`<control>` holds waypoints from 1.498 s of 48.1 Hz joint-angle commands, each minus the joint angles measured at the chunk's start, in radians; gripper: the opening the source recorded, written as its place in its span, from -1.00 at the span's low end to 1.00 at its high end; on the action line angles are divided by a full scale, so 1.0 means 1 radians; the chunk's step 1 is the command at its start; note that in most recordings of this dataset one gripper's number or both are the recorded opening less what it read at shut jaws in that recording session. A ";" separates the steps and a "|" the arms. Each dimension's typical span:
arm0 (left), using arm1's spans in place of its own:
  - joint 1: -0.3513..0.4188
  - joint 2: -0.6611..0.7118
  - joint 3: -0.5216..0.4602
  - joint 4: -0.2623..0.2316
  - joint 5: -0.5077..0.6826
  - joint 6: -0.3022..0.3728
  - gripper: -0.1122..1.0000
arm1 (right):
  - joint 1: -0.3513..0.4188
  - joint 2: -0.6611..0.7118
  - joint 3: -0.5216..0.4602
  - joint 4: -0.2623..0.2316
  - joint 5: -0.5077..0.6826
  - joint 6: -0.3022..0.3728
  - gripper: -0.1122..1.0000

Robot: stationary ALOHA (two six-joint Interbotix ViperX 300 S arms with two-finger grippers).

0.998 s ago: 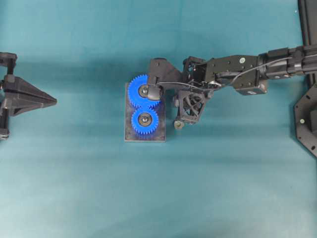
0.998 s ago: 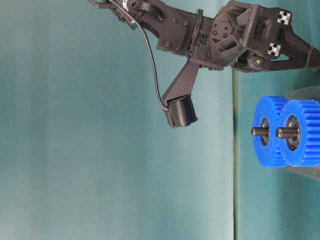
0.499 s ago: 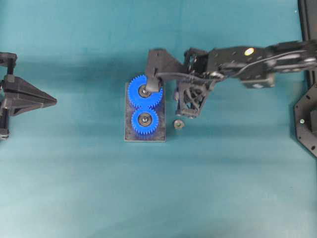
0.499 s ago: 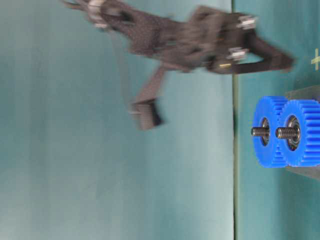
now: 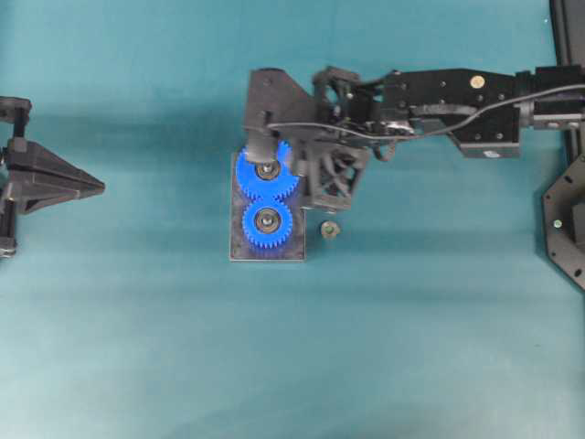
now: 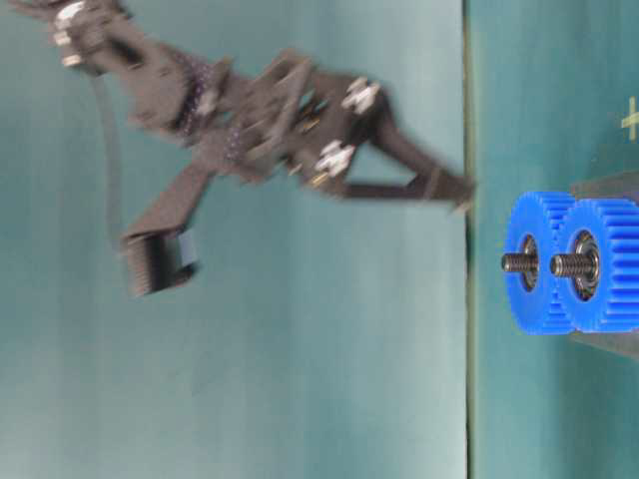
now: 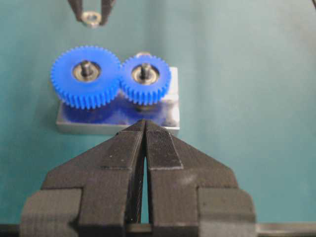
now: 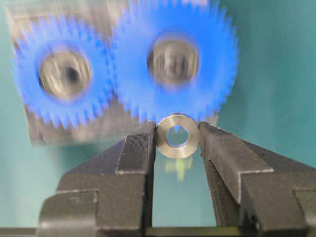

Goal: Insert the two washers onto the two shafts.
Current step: 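Lift the washer and carry it over the upper blue gear's shaft, then lower the washer onto the upper gear shaft and release it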

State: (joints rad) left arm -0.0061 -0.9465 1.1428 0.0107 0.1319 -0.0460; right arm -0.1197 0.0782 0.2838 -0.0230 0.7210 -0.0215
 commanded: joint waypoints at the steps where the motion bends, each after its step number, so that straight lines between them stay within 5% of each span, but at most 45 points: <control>1: 0.000 0.003 -0.015 0.003 -0.009 -0.002 -0.79 | 0.005 0.002 -0.051 -0.003 0.000 -0.011 -0.22; 27: -0.002 -0.015 -0.012 0.003 -0.009 -0.003 -0.79 | 0.014 0.137 -0.155 -0.006 0.044 -0.023 -0.22; 42: 0.000 -0.017 -0.012 0.003 -0.009 -0.003 -0.79 | 0.011 0.152 -0.169 -0.066 0.084 -0.017 -0.23; 72: -0.002 -0.017 -0.011 0.003 -0.009 -0.003 -0.79 | 0.011 0.166 -0.179 -0.058 0.078 -0.018 -0.22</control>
State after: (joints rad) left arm -0.0061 -0.9679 1.1443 0.0107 0.1319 -0.0460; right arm -0.1104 0.2608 0.1289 -0.0859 0.8038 -0.0337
